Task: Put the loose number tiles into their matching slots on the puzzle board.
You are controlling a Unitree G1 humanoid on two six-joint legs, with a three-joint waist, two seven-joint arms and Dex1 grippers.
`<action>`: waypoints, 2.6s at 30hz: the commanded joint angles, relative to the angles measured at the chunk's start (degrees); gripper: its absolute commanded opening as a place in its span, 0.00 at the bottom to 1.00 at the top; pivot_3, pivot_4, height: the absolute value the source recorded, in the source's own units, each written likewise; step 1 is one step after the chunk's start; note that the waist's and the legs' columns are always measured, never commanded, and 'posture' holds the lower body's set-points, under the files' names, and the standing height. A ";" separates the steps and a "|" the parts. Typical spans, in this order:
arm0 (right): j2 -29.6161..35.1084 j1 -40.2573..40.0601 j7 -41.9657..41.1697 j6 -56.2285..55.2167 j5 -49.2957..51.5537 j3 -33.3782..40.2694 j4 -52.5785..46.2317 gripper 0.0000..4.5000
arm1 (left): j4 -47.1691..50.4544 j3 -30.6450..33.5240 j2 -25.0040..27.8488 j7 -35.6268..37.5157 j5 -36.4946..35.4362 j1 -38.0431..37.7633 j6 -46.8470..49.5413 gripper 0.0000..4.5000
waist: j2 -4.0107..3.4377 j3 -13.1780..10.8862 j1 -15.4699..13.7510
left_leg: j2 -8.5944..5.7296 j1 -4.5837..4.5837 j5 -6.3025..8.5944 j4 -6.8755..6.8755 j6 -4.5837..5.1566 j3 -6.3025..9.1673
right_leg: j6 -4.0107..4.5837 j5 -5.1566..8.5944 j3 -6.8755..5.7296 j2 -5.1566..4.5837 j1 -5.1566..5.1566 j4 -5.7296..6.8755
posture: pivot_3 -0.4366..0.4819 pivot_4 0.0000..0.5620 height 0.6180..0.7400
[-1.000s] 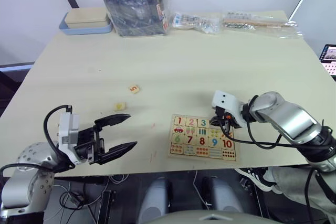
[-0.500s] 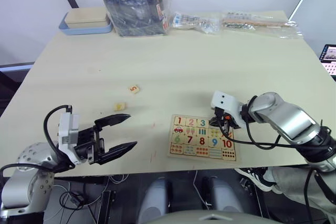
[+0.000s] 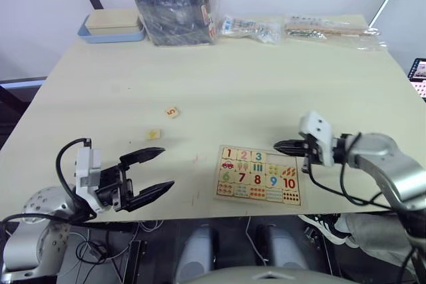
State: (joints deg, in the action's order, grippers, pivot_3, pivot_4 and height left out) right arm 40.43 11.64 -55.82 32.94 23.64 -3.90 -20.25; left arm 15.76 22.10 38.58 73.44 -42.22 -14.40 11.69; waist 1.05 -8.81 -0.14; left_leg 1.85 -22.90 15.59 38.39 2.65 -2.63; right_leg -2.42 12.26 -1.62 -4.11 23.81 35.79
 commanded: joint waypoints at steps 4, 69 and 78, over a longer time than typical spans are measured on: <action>-1.46 -9.36 -5.26 -10.93 8.27 12.16 -1.23 0.01 | -1.00 3.77 -1.98 -3.07 -0.98 -2.20 -1.07 1.00 | 0.04 0.01 -0.07 | 0.05 0.12 0.00 0.07 0.00 -0.06 | -0.02 0.00 0.03 0.01 -0.05 0.03 | 0.48 0.27 1.00; -0.38 -14.16 -19.21 -26.86 18.13 21.74 7.94 0.99 | 22.69 -2.94 -22.89 -84.68 8.40 19.33 48.85 1.00 | 0.16 0.14 -0.89 | -0.33 0.27 -0.02 0.18 -0.01 0.26 | -0.19 -0.16 0.12 0.07 -0.40 0.10 | 0.48 0.27 1.00; 0.63 -13.19 -19.99 -25.58 18.49 21.81 8.54 0.99 | 19.44 -7.23 -24.36 -88.86 15.45 25.01 53.23 1.00 | 0.16 0.14 -0.82 | -0.38 0.27 -0.02 0.17 -0.01 0.32 | -0.19 -0.16 0.12 0.08 -0.40 0.12 | 0.48 0.27 1.00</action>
State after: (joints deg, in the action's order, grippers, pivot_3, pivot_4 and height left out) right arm 40.38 -1.98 -75.37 7.31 40.87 16.21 -11.00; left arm 35.07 15.25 14.23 -15.09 -28.19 9.63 64.83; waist 1.21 -8.67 -0.95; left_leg 1.45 -22.63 15.57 38.56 2.64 -2.30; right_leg -2.61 12.10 -1.50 -4.04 23.41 35.91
